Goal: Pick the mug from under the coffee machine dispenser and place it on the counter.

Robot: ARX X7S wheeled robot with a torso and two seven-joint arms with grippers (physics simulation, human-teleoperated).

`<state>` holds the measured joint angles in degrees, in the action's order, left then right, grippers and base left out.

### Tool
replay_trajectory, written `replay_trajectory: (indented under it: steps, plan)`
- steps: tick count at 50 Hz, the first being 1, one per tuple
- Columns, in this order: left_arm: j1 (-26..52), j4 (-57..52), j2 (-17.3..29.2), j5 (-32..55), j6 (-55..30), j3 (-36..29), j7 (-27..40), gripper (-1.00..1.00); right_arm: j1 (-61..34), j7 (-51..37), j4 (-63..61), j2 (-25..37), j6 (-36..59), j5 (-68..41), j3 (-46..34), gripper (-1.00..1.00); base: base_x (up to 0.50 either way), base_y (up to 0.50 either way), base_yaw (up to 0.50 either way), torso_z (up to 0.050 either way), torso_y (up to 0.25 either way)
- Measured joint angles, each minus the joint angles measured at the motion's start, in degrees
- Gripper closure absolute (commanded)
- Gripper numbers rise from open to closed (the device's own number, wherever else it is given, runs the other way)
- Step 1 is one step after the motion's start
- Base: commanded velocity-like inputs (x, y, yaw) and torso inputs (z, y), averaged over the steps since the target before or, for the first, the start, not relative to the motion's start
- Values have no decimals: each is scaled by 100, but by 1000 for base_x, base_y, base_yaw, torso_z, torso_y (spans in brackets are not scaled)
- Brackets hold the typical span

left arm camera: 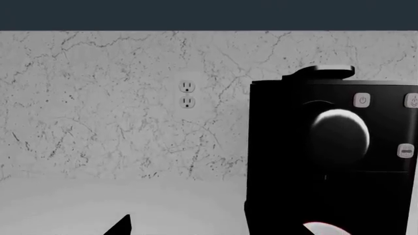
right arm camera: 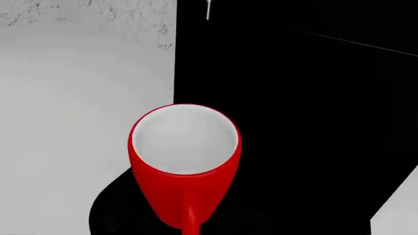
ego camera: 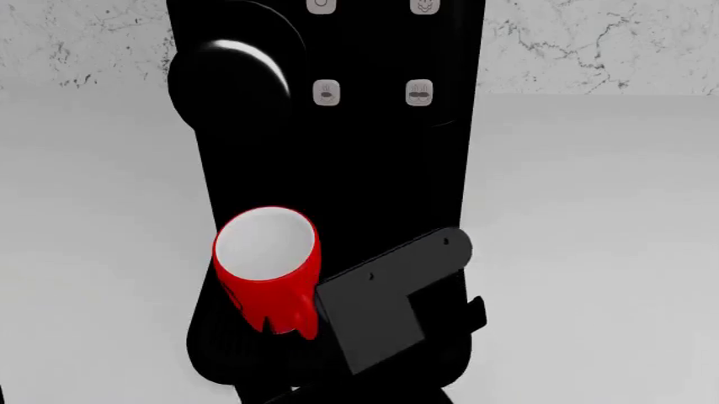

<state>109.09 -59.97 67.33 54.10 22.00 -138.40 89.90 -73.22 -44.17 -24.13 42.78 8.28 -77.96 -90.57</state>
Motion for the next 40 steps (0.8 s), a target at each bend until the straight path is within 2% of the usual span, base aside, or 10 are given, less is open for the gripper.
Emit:
replay_trajectory:
  steps: [19, 32, 33, 40]
  plan:
    - [128, 0, 32, -40, 64, -206, 0, -100, -40, 498, 461, -242, 101, -44, -24, -100, 0, 0, 0, 0, 0]
    - [-23, 5, 53, -38, 9, -75, -11, -100, -56, 707, 747, -383, 155, -51, -28, -100, 0, 0, 0, 0, 0]
    - [-40, 5, 55, -40, 4, -62, -12, -100, -57, 713, 757, -390, 158, -51, -28, 100, 0, 0, 0, 0, 0]
    - [-123, 7, 71, -55, -19, -6, -17, -100, -95, 688, 677, -406, 200, -105, -46, 100, 0, 0, 0, 0, 0]
